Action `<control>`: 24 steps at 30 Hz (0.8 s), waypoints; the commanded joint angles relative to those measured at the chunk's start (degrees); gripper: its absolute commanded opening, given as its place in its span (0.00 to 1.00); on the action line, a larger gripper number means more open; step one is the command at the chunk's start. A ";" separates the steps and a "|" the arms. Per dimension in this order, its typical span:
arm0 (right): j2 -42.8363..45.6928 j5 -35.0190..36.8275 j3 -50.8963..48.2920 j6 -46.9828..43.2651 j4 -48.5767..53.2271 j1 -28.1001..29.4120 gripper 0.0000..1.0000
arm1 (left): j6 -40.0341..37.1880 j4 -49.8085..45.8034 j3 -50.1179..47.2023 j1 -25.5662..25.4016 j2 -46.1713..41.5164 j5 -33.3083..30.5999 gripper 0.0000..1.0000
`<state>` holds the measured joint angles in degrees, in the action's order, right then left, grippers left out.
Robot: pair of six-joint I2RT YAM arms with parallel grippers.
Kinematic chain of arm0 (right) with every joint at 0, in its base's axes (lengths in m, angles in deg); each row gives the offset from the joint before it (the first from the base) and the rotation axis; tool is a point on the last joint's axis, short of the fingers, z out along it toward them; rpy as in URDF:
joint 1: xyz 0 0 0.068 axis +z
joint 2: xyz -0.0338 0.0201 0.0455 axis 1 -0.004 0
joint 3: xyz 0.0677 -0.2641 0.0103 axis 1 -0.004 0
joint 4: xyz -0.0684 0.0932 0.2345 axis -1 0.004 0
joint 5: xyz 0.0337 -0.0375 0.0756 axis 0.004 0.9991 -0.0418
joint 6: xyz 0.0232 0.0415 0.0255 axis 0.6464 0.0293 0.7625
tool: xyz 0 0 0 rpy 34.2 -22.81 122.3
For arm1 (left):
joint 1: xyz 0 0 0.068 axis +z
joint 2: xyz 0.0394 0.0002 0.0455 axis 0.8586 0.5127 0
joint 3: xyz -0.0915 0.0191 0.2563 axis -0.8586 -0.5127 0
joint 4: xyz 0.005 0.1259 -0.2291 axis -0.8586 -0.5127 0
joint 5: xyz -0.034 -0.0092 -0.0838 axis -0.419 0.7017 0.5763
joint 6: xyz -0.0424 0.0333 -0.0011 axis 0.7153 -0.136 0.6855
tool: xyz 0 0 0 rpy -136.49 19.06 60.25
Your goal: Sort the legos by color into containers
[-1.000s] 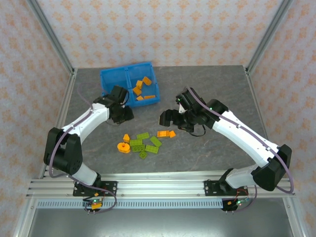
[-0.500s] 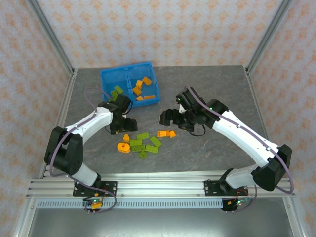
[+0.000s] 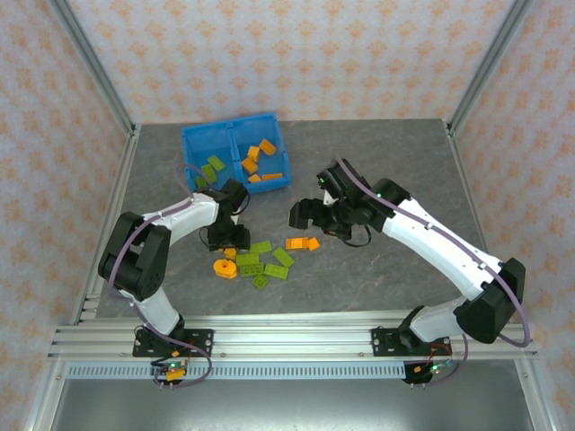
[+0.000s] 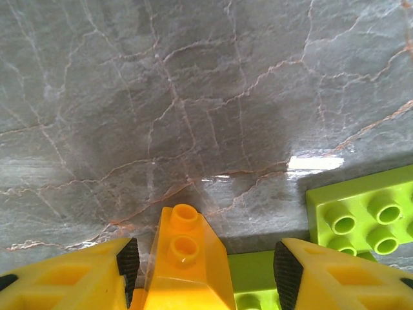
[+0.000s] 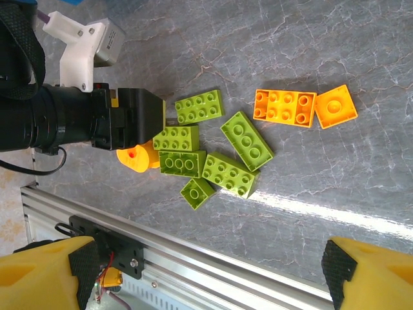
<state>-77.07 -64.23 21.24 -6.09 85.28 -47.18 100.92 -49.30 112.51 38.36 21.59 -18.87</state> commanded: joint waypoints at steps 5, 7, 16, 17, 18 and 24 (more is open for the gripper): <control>-1.64 1.20 3.00 -1.38 1.32 -0.05 0.91 | -1.11 0.23 -1.99 -0.21 1.63 -0.64 0.54; -1.96 1.20 3.09 -1.62 1.39 -0.05 0.91 | -1.10 -0.68 -2.13 -0.21 2.03 -0.71 0.53; -2.18 0.85 2.80 -1.64 1.69 -0.05 0.91 | -0.32 0.55 -2.76 -0.14 2.22 -0.72 0.35; -2.09 0.87 2.77 -1.80 1.97 -0.05 0.90 | -0.15 0.56 -2.43 -0.21 2.16 -0.75 0.34; -1.86 1.01 2.66 -1.86 2.25 -0.05 0.90 | -0.03 0.46 -1.73 -0.21 1.83 -0.68 0.32; -0.15 -1.33 2.63 -0.98 2.07 -0.05 0.90 | 3.25 -6.47 10.81 -0.94 -5.47 -0.50 0.30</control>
<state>-79.02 -64.60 22.66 -7.14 86.01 -47.18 101.53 -52.32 116.07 38.12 22.20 -19.46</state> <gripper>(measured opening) 0.904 0.349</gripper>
